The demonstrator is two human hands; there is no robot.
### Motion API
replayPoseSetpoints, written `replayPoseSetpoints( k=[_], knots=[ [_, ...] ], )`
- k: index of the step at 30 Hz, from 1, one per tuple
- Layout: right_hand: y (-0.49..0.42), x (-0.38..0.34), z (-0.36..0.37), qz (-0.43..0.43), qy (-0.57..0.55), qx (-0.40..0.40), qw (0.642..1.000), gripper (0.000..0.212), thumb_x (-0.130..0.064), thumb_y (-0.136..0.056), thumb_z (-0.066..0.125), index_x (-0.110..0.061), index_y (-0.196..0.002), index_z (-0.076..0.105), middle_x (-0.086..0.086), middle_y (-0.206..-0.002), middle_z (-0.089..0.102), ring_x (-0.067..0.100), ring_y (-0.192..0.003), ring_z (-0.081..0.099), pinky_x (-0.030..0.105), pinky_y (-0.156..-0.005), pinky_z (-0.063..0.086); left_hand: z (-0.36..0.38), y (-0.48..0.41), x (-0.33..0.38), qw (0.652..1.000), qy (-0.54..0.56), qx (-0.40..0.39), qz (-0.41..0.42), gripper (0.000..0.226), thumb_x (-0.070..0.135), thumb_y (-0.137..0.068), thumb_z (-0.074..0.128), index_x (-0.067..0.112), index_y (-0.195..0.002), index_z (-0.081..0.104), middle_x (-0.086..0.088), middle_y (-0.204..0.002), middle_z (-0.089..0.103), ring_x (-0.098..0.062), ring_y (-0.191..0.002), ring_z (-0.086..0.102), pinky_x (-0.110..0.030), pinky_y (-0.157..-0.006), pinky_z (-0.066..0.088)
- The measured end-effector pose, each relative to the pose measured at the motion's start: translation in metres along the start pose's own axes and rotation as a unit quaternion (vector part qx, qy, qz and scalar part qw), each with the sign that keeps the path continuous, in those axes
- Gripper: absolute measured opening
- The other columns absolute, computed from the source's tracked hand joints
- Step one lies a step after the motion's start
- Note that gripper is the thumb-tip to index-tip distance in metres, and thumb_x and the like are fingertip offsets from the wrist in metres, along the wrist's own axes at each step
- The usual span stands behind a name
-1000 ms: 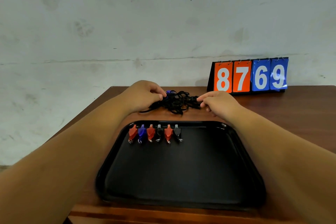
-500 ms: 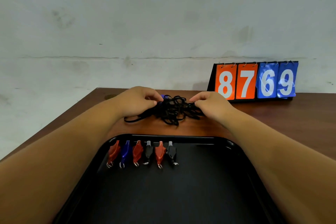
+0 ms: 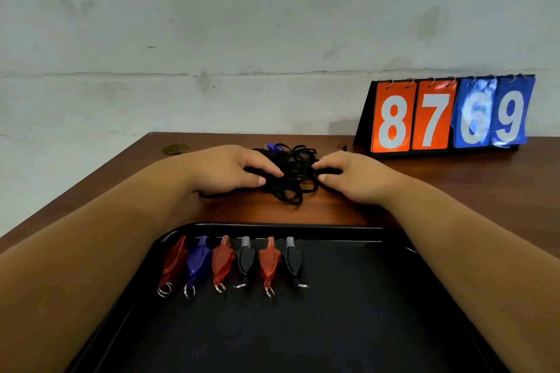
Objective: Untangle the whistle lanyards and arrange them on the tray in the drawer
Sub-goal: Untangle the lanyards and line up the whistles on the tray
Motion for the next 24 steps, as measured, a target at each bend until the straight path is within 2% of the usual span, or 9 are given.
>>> replayPoseSetpoints(
  k=[2,4,6,7,10,14,16,20,24],
  knots=[
    [-0.001,0.002,-0.001,-0.005,0.007,0.012,1.000,0.038,-0.035,-0.108,0.062,-0.037,-0.146,0.065,-0.009,-0.156,0.055,0.015,-0.145,0.049,0.028,-0.117,0.033,-0.010,0.001,0.000,0.998,0.046,0.045,-0.018,0.039,0.024,-0.106,0.068,0.058,-0.125,0.073,0.028,-0.140,0.066,0.000,-0.130,0.060,-0.032,-0.117,0.041],
    [-0.001,0.002,-0.002,-0.007,0.011,0.030,0.999,0.035,-0.032,-0.108,0.063,-0.036,-0.142,0.069,-0.007,-0.153,0.058,0.017,-0.141,0.052,0.028,-0.115,0.036,-0.023,0.002,-0.004,0.985,0.102,0.133,-0.035,0.037,0.016,-0.104,0.069,0.049,-0.118,0.078,0.020,-0.127,0.072,-0.003,-0.117,0.067,-0.029,-0.105,0.050],
    [-0.001,0.001,-0.004,-0.007,0.015,0.044,0.999,0.032,-0.030,-0.107,0.063,-0.035,-0.138,0.071,-0.005,-0.149,0.059,0.019,-0.138,0.054,0.031,-0.115,0.040,-0.034,0.005,-0.008,0.972,0.103,0.207,-0.051,0.035,0.009,-0.100,0.070,0.039,-0.117,0.078,0.016,-0.117,0.073,-0.001,-0.109,0.067,-0.022,-0.093,0.051],
    [0.000,-0.001,-0.005,-0.009,0.013,0.051,0.999,0.032,-0.030,-0.106,0.063,-0.035,-0.136,0.072,-0.005,-0.148,0.060,0.019,-0.137,0.055,0.032,-0.114,0.041,-0.037,0.006,-0.011,0.970,0.081,0.220,-0.062,0.032,0.011,-0.099,0.072,0.035,-0.120,0.077,0.014,-0.117,0.072,-0.001,-0.108,0.066,-0.020,-0.089,0.049],
    [0.004,-0.005,-0.014,-0.014,-0.009,0.078,0.997,0.027,-0.030,-0.106,0.062,-0.035,-0.130,0.075,-0.007,-0.142,0.063,0.015,-0.129,0.058,0.028,-0.105,0.044,-0.035,0.005,-0.022,0.975,0.043,0.185,-0.112,0.035,0.022,-0.096,0.079,0.026,-0.131,0.071,0.010,-0.119,0.070,-0.007,-0.108,0.066,-0.018,-0.081,0.047],
    [0.006,-0.017,-0.028,-0.007,-0.061,0.074,0.995,0.025,-0.026,-0.108,0.057,-0.034,-0.120,0.077,-0.010,-0.123,0.071,0.006,-0.104,0.063,0.018,-0.077,0.043,-0.028,0.008,-0.030,0.977,0.031,0.153,-0.145,0.031,0.030,-0.095,0.081,0.029,-0.125,0.074,0.007,-0.119,0.073,-0.013,-0.107,0.068,-0.031,-0.091,0.053],
    [0.004,-0.026,-0.031,-0.005,-0.055,0.060,0.997,0.026,-0.024,-0.108,0.056,-0.035,-0.118,0.078,-0.011,-0.117,0.073,0.002,-0.092,0.062,0.017,-0.070,0.041,-0.027,0.008,-0.031,0.978,0.035,0.152,-0.142,0.029,0.029,-0.093,0.083,0.032,-0.120,0.075,0.009,-0.116,0.073,-0.013,-0.105,0.069,-0.033,-0.094,0.054],
    [-0.006,-0.053,-0.029,-0.016,0.001,0.015,1.000,0.027,-0.023,-0.107,0.057,-0.035,-0.117,0.078,-0.013,-0.109,0.072,0.007,-0.099,0.066,0.019,-0.072,0.043,-0.028,0.009,-0.031,0.975,0.072,0.162,-0.135,0.033,0.021,-0.088,0.086,0.030,-0.117,0.074,0.008,-0.113,0.074,-0.014,-0.102,0.071,-0.035,-0.094,0.058],
    [-0.027,-0.079,-0.013,-0.038,-0.026,0.023,0.999,0.034,-0.018,-0.107,0.054,-0.031,-0.132,0.072,-0.006,-0.132,0.067,0.014,-0.117,0.062,0.023,-0.087,0.045,-0.030,0.011,-0.031,0.972,0.111,0.174,-0.115,0.038,0.013,-0.087,0.084,0.032,-0.117,0.072,0.008,-0.110,0.072,-0.015,-0.097,0.071,-0.029,-0.079,0.054]
  ],
)
Point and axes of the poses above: each hand's wrist, its own y-axis away from the middle knuckle, its own z-axis out of the palm, x = y × z, the point moved 7 cm from there along -y, towards the middle knuckle
